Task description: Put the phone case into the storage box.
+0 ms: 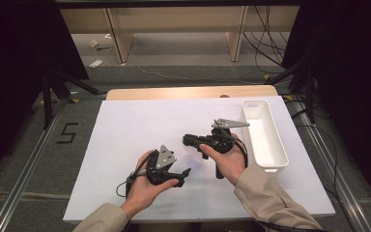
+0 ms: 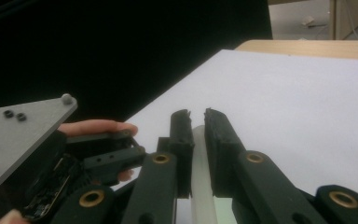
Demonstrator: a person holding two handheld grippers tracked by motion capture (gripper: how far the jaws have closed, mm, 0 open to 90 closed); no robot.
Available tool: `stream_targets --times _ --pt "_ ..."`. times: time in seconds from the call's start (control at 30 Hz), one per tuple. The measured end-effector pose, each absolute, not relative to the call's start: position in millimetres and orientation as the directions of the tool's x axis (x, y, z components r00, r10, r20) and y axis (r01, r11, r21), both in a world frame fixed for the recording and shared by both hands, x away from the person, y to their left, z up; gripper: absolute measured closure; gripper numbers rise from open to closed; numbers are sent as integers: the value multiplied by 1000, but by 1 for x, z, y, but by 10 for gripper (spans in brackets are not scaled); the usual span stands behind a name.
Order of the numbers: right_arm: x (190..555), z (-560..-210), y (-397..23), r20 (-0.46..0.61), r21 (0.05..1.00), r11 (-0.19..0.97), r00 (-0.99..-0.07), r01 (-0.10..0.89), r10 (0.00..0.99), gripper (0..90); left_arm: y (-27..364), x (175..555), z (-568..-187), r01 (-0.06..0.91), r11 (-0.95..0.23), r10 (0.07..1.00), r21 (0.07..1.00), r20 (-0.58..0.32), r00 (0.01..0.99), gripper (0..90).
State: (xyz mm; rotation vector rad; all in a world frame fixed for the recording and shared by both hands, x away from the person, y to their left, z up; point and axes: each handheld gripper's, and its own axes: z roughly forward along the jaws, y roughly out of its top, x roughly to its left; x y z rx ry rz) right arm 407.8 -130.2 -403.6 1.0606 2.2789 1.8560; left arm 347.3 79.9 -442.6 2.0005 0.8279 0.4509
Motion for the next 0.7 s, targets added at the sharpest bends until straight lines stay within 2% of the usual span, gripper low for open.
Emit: stream_targets --times 0.17,0.4,0.7 --pt "409 -393 -139 387 881 44 -771 471 505 850 82 348 -441 352 -368 692 861 0 722 143" --pt "411 -390 -144 362 886 70 -778 459 514 852 84 349 -441 353 -369 696 860 3 718 148" --pt "408 -383 -140 353 874 157 -824 459 444 851 90 352 -438 319 -381 670 868 21 742 146"
